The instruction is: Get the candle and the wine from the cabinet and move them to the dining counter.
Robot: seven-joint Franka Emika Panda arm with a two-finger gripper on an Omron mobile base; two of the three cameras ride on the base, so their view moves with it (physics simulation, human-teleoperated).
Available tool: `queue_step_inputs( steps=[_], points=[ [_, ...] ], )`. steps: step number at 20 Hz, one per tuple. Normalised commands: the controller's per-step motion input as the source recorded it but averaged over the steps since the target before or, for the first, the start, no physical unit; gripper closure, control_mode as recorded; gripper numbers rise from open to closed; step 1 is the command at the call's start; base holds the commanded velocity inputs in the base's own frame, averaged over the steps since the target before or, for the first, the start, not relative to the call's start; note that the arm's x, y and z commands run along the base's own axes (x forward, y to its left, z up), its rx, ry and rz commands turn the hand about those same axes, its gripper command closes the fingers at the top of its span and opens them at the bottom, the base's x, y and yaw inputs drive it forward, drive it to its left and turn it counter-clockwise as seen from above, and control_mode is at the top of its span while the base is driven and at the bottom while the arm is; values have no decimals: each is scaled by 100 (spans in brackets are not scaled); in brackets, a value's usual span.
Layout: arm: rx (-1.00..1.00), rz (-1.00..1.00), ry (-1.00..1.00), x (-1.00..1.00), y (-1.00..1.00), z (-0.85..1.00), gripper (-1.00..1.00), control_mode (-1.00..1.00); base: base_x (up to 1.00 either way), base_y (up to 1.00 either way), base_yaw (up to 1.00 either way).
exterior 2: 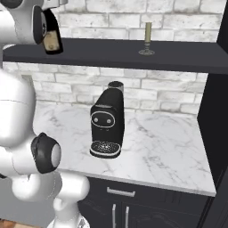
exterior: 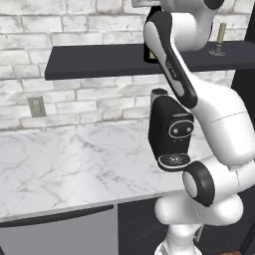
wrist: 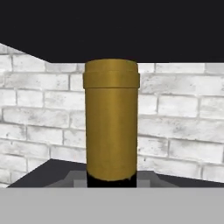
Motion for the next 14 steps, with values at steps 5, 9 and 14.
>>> queue_step_inputs(
  steps=[5,9,14],
  points=[
    [0,-2,-5,-88,-35,0,100,-100,0,0,0],
    [0,-5,0,-83,-12,3,100,-100,0,0,0],
    [0,-6,-1,-62,-9,2,100,-100,0,0,0]
  ],
)
